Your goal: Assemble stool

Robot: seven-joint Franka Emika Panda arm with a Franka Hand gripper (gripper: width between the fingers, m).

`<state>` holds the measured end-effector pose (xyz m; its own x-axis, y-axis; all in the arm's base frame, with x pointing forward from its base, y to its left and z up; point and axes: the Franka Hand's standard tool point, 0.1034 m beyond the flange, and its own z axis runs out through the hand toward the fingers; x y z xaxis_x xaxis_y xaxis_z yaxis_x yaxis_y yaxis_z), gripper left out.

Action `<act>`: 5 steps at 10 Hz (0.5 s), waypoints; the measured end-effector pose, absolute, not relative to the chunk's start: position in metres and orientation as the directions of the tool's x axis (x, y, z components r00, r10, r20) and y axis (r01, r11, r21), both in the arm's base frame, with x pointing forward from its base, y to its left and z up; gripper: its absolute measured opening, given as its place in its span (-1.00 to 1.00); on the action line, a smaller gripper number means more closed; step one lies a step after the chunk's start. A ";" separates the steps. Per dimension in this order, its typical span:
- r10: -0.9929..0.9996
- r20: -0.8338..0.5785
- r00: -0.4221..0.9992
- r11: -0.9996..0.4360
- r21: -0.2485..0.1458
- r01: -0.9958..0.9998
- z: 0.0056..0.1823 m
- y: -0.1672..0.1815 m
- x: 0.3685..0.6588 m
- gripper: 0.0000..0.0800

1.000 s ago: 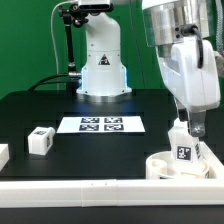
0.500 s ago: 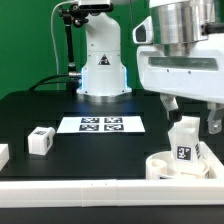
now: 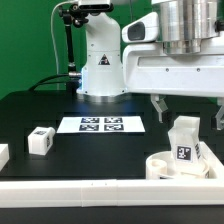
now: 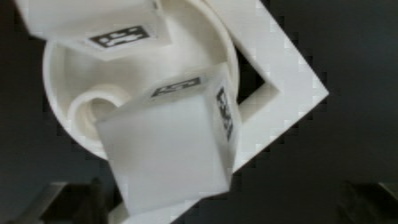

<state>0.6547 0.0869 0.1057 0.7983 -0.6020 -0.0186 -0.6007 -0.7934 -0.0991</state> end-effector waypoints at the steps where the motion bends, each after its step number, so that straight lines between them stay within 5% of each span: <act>1: -0.548 -0.011 0.837 -0.832 -0.098 -0.546 0.106 0.086 0.655 0.62; 5: -0.147 0.037 0.988 -0.988 -0.060 -0.145 0.104 0.089 0.654 0.62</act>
Offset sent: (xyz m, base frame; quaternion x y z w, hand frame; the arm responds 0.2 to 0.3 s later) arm -0.0047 0.0101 -0.0010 -0.0008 -0.0043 -0.3029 0.9530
